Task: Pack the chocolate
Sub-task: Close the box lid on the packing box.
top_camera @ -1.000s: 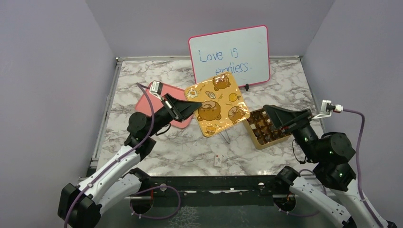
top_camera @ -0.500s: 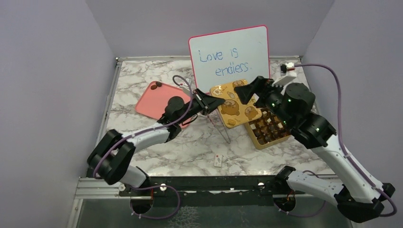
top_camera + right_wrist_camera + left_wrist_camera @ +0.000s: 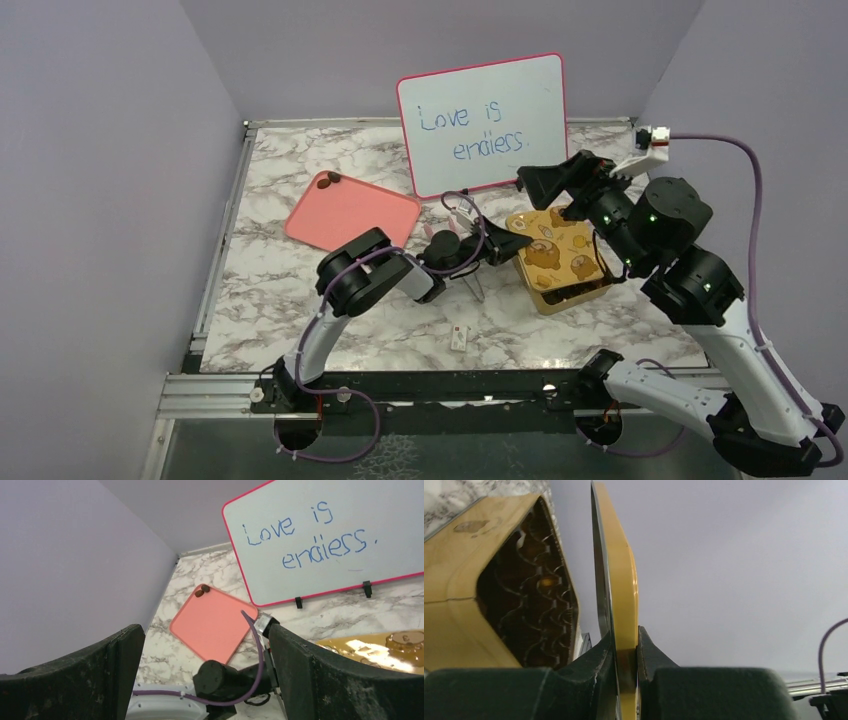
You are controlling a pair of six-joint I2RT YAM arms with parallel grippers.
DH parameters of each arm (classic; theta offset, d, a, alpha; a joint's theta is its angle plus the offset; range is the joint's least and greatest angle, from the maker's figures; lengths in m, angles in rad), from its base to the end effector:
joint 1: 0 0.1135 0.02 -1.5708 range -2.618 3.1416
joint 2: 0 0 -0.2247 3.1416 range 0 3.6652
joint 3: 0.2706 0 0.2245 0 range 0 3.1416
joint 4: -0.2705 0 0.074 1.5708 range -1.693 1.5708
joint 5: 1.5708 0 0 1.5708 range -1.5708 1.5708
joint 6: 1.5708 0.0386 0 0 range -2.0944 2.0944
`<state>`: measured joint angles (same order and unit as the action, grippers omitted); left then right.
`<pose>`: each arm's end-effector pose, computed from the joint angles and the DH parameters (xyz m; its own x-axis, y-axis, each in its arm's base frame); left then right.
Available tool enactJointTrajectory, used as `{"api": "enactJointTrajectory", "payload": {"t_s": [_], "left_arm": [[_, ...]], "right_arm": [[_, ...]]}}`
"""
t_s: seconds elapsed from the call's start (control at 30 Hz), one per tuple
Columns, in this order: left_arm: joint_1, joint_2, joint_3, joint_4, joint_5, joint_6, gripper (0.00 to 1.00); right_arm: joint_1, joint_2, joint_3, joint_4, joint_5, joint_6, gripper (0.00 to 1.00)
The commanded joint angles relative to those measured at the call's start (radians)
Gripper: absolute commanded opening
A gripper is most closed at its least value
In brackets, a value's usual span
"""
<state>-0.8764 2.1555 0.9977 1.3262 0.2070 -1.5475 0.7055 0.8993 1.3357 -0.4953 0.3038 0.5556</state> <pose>0.2473 -0.3094 0.1456 -0.8790 -0.4734 -0.0574 0.1278 -0.1179 -0.9848 0.1305 0.0959 0.4287 -0.2444 0.4529 -0.8574 -0.3089 0.8018 0.5116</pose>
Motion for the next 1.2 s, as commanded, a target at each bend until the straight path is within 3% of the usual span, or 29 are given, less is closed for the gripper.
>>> {"api": "enactJointTrajectory", "payload": {"t_s": [0.0,0.2,0.7,1.07,1.17], "left_arm": [[-0.034,0.064,0.076,0.136,-0.067,-0.015,0.00],[-0.060,0.095,0.108,0.076,-0.131,0.077,0.00],[-0.104,0.200,0.249,-0.055,-0.169,0.055,0.00],[-0.125,0.165,0.187,-0.136,-0.245,0.114,0.00],[-0.125,0.150,0.150,-0.137,-0.251,0.112,0.04]], "right_arm": [[-0.003,-0.046,-0.008,-0.012,0.065,-0.021,1.00],[-0.003,-0.067,-0.042,-0.023,0.084,-0.020,1.00],[-0.003,-0.088,-0.082,-0.036,0.134,-0.023,1.00],[-0.003,-0.091,-0.086,-0.031,0.111,-0.023,1.00],[-0.003,-0.096,-0.094,-0.034,0.110,-0.023,1.00]]}}
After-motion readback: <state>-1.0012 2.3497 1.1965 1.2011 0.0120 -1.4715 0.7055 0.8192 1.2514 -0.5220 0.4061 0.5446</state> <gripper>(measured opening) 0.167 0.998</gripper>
